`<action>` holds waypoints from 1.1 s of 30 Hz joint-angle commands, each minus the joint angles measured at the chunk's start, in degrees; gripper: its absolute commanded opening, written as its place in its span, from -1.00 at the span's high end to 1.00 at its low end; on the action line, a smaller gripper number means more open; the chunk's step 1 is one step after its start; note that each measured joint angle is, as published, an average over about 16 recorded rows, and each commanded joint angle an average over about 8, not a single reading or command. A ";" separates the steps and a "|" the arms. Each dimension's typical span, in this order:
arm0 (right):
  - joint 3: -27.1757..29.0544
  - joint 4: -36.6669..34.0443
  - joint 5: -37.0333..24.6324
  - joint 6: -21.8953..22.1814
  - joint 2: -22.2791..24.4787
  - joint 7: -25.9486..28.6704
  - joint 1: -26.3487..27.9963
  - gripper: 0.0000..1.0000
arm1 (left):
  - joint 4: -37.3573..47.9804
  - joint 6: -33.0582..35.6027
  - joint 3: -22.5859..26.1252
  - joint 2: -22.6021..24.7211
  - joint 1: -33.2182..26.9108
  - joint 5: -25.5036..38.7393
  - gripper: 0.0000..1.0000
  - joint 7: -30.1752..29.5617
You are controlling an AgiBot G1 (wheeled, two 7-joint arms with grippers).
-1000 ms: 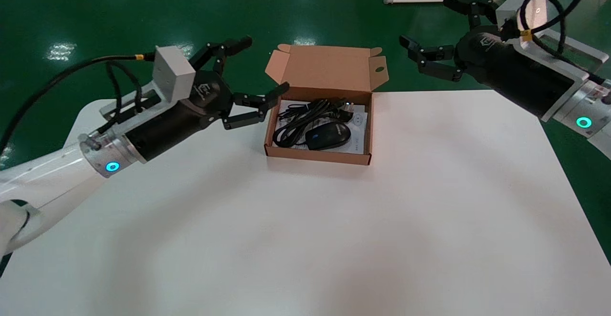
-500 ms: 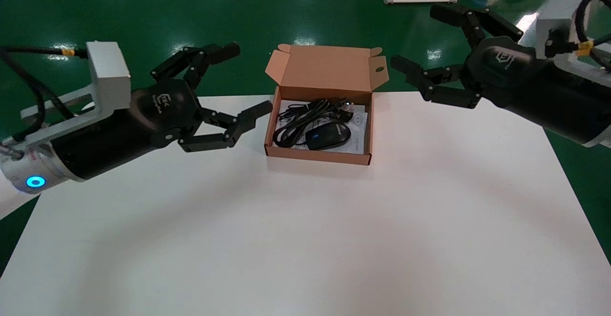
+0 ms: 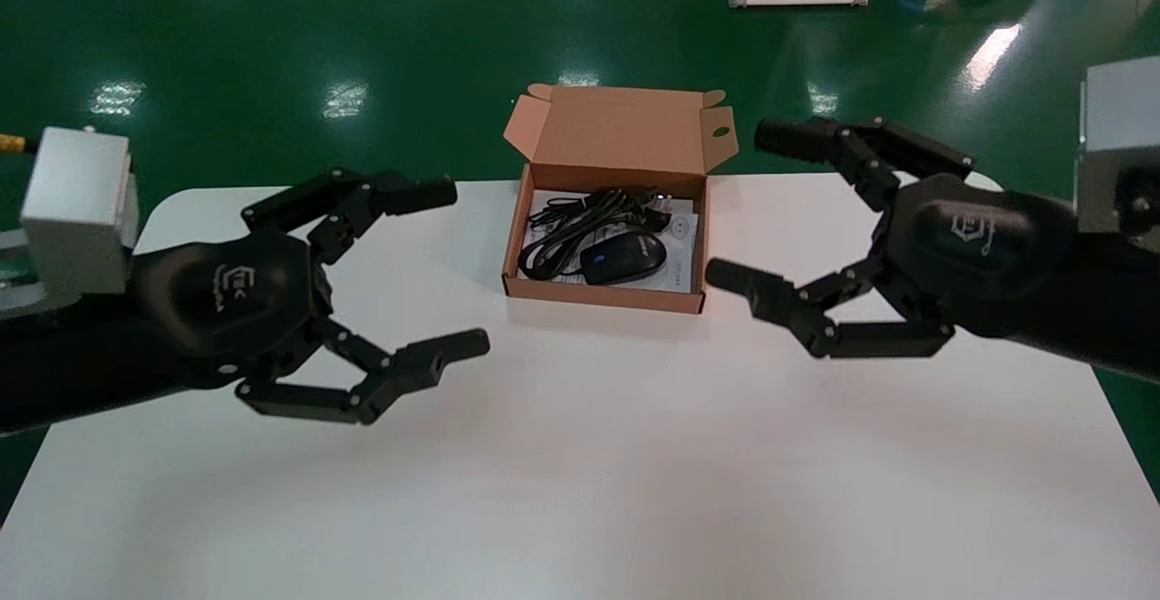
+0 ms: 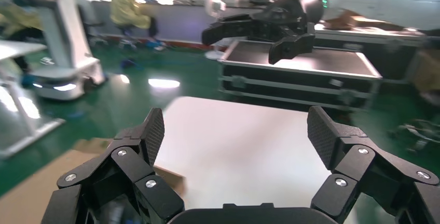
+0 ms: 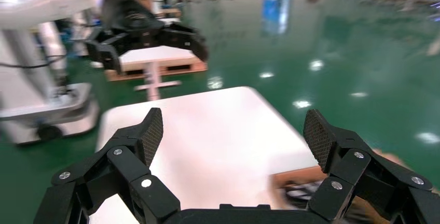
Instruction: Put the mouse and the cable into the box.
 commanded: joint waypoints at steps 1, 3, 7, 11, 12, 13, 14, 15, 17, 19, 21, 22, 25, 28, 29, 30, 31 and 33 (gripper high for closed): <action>-0.06 2.73 0.54 -1.25 1.24 2.35 -1.09 -1.00 | -2.28 1.24 -0.15 -1.61 0.58 -0.21 -1.00 -2.72; -0.13 5.46 1.09 -2.51 2.48 4.70 -2.19 -1.00 | -4.39 2.40 -0.30 -3.11 1.13 -0.41 -1.00 -5.24; -0.22 9.92 1.98 -4.57 4.51 8.45 -3.97 -1.00 | -7.16 3.93 -0.48 -5.06 1.82 -0.67 -1.00 -8.43; -0.27 12.78 2.56 -5.92 5.80 10.45 -5.13 -1.00 | -8.22 4.54 -0.53 -5.78 2.07 -0.77 -1.00 -9.31; -0.27 13.04 2.63 -6.05 5.92 10.58 -5.25 -1.00 | -8.33 4.61 -0.53 -5.84 2.10 -0.78 -1.00 -9.37; -0.28 13.33 2.71 -6.19 6.05 10.74 -5.37 -1.00 | -8.43 4.67 -0.54 -5.91 2.12 -0.79 -1.00 -9.42; -0.28 13.64 2.79 -6.34 6.20 10.92 -5.50 -1.00 | -8.52 4.72 -0.54 -5.97 2.15 -0.81 -1.00 -9.46; -0.29 13.53 2.79 -6.28 6.16 10.84 -5.47 -1.00 | -8.44 4.68 -0.54 -5.92 2.14 -0.81 -1.00 -9.42; -0.29 13.23 2.78 -6.13 6.03 10.68 -5.37 -1.00 | -8.29 4.60 -0.54 -5.84 2.13 -0.81 -1.00 -9.36; -0.29 12.94 2.75 -6.00 5.90 10.54 -5.25 -1.00 | -8.17 4.52 -0.54 -5.76 2.11 -0.81 -1.00 -9.29; -0.29 12.70 2.71 -5.89 5.79 10.43 -5.15 -1.00 | -8.07 4.46 -0.54 -5.70 2.09 -0.81 -1.00 -9.24; -0.29 12.59 2.68 -5.84 5.75 10.38 -5.10 -1.00 | -8.03 4.43 -0.54 -5.68 2.08 -0.81 -1.00 -9.21; -0.28 12.31 2.58 -5.70 5.62 10.25 -4.99 -1.00 | -7.92 4.36 -0.54 -5.61 2.06 -0.81 -1.00 -9.16; -0.28 12.10 2.51 -5.58 5.53 10.15 -4.89 -1.00 | -7.84 4.31 -0.54 -5.55 2.04 -0.81 -1.00 -9.13; -0.28 12.04 2.50 -5.55 5.51 10.12 -4.87 -1.00 | -7.81 4.30 -0.54 -5.54 2.03 -0.81 -1.00 -9.12; -0.28 11.99 2.48 -5.52 5.48 10.09 -4.84 -1.00 | -7.79 4.28 -0.53 -5.52 2.03 -0.81 -1.00 -9.11; -0.28 11.94 2.47 -5.50 5.46 10.07 -4.82 -1.00 | -7.77 4.27 -0.53 -5.51 2.02 -0.81 -1.00 -9.10; -0.27 11.85 2.44 -5.46 5.41 10.03 -4.78 -1.00 | -7.73 4.25 -0.53 -5.49 2.02 -0.81 -1.00 -9.09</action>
